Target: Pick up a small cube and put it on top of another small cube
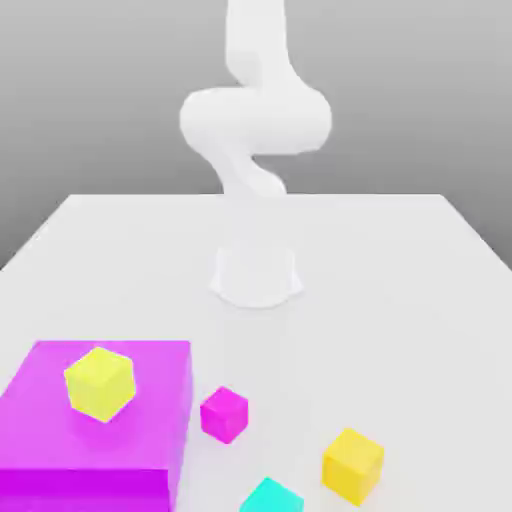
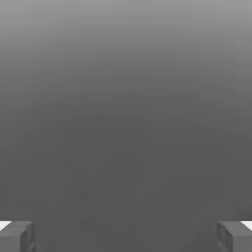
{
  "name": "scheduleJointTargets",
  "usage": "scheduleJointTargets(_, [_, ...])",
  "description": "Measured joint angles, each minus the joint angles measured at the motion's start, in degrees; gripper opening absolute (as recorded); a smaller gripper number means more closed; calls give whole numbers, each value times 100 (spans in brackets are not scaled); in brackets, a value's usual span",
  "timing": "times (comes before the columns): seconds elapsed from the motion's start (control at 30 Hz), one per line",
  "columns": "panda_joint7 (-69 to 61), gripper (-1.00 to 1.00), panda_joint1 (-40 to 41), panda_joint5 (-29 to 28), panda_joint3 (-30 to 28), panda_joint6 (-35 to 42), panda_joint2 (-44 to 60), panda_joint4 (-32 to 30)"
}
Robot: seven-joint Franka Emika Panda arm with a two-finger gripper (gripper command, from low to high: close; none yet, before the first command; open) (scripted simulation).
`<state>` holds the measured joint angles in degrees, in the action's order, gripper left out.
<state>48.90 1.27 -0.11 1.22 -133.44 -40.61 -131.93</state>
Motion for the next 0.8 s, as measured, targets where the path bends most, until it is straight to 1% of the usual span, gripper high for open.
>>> scheduleJointTargets(0.43, [1767,0,504,-284,561,-868,2733,-77])
scheduleJointTargets(0.6, [2484,0,555,-456,633,-1196,3775,-106])
scheduleJointTargets(0.8, [3257,0,465,-539,573,-1593,5017,-142])
